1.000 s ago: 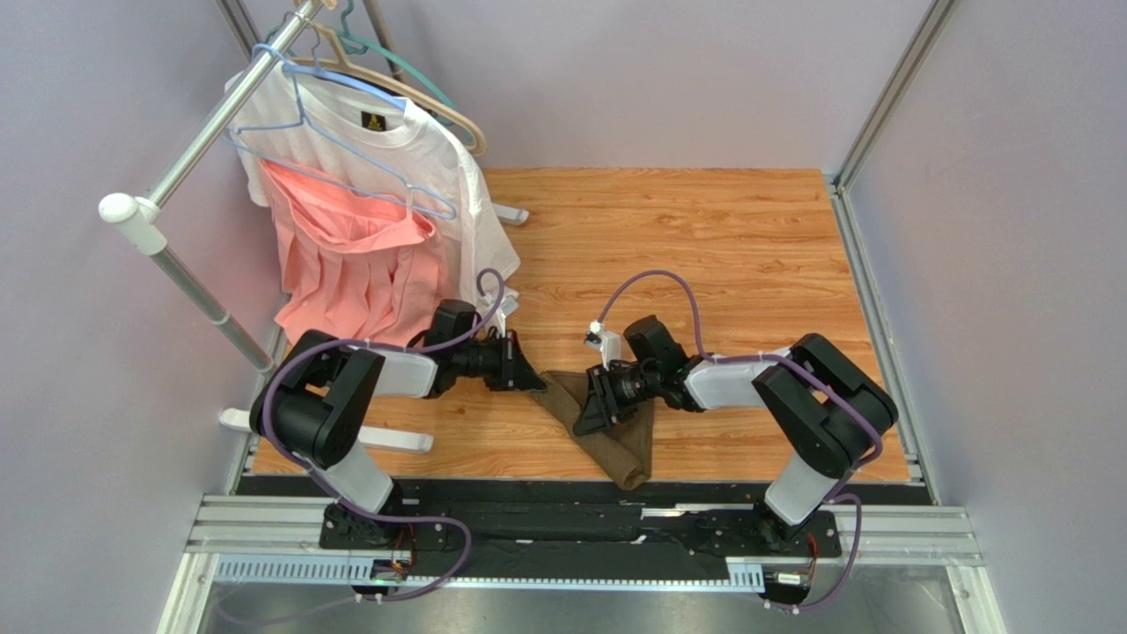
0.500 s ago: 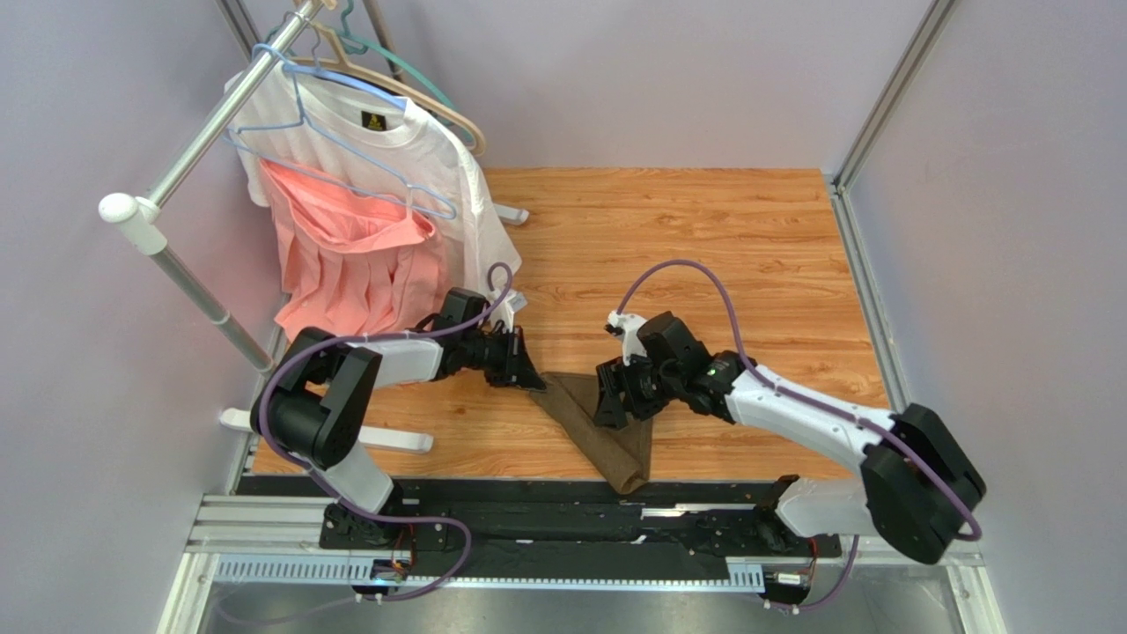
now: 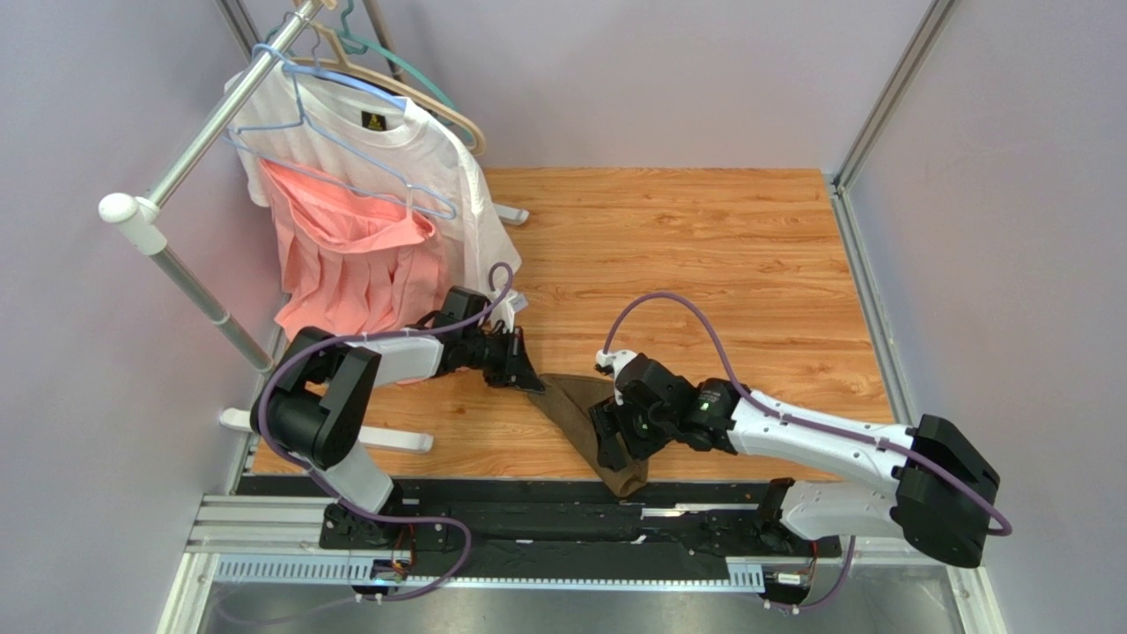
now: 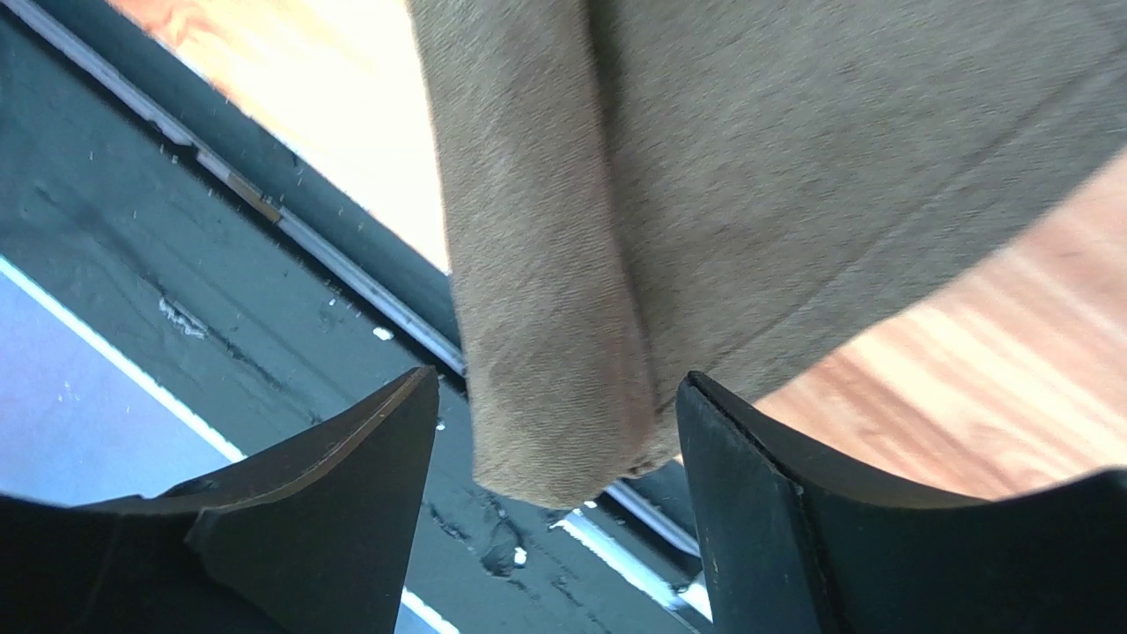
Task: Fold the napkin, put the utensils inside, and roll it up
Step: Roll the napkin with the utensil
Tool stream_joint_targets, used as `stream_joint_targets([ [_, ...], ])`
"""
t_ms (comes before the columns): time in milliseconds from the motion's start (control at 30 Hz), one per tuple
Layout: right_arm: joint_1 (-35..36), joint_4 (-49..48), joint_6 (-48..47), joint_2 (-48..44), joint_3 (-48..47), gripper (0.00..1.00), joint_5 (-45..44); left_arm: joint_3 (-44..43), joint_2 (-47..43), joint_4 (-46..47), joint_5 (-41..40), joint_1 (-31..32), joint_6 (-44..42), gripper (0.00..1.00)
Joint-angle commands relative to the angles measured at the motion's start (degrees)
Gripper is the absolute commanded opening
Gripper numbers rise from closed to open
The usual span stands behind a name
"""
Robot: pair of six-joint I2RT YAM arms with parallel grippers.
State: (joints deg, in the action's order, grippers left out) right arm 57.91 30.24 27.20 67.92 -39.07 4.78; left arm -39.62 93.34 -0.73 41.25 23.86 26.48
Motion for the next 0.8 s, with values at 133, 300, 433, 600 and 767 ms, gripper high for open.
stream_joint_targets([
  [133, 5.7, 2.2, 4.8, 3.7, -1.8, 0.68, -3.4, -0.9, 0.0, -3.0, -0.7, 0.1, -1.8, 0.00],
  [300, 7.4, 4.5, 6.0, 4.7, -2.7, 0.68, -7.6, -0.8, -0.2, -3.1, -0.7, 0.1, -1.9, 0.00],
  [433, 7.9, 2.7, 5.9, 6.3, -3.2, 0.55, -6.5, -0.9, -0.1, -3.3, -0.6, 0.1, -1.9, 0.00],
  [600, 9.4, 4.5, 6.0, 7.9, -6.4, 0.29, -6.6, -0.9, 0.2, -3.5, -0.6, 0.1, -1.9, 0.00],
  [767, 9.4, 7.4, 7.2, 9.0, -8.5, 0.06, -5.6, -0.9, 0.4, -3.5, -0.9, 0.1, -2.0, 0.00],
])
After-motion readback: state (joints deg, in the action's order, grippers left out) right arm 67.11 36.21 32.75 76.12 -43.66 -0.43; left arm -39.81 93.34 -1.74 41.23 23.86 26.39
